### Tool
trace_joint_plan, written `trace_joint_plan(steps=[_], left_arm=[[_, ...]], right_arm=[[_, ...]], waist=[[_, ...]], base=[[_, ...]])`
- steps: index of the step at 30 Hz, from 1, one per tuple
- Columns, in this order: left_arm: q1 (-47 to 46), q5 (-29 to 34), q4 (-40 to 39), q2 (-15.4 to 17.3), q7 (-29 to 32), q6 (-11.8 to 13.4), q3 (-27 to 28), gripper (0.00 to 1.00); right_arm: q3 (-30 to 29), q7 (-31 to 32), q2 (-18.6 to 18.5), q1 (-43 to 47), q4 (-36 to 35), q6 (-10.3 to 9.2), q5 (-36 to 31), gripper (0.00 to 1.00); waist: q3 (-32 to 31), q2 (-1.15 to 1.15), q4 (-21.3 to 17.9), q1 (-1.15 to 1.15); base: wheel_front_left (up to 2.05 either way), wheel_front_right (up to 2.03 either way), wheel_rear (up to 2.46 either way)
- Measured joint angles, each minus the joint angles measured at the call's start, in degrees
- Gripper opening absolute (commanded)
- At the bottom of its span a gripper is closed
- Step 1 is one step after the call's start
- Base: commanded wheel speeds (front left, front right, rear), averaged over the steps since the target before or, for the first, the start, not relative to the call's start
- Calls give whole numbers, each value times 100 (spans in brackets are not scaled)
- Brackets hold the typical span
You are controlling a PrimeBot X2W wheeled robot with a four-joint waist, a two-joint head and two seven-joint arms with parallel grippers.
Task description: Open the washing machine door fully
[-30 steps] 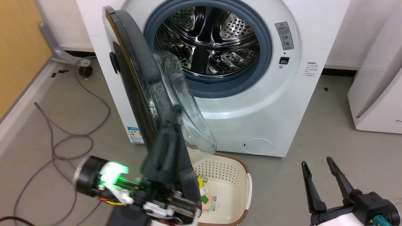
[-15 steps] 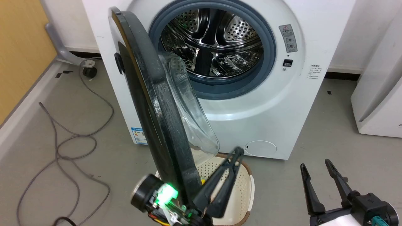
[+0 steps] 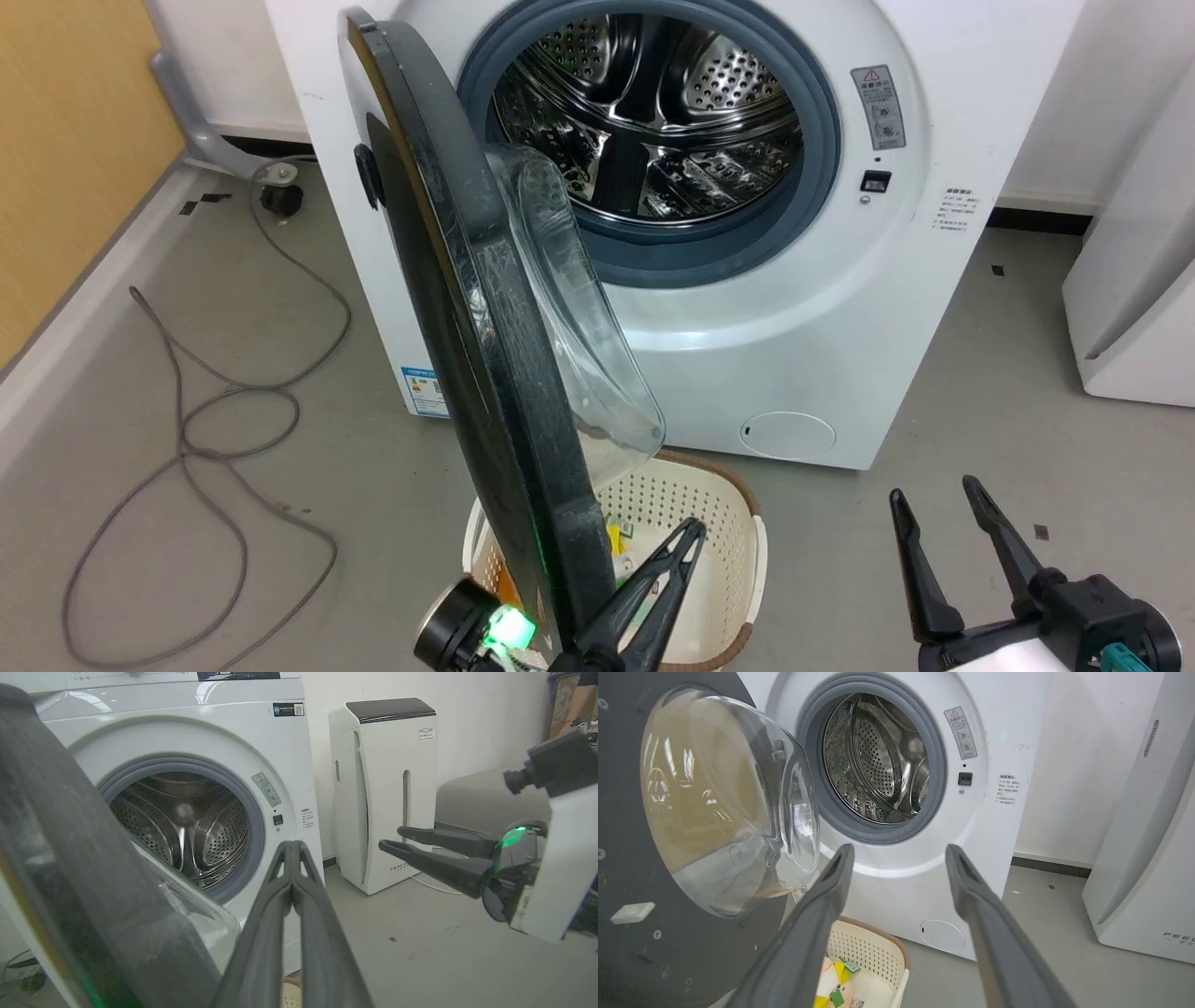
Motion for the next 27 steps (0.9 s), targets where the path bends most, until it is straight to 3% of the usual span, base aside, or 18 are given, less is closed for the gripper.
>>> trace_joint_plan(steps=[6,15,27], left_arm=[[1,-92,584,-14,1,8,137,0],[109,-105,592,-16,0,86,289,0],[281,-123,357,-45,-1,155,444,0]], right_arm=[[-7,0,0,-1,63,0,0,100],[-60,0,0,-1,101,0,1,100],[-93,-1,3,-4,115,0,2,100]], waist=[[57,0,23,0],[100,0,169,0],[205,0,784,0]], base=[[0,0,0],[0,0,0],[0,0,0]])
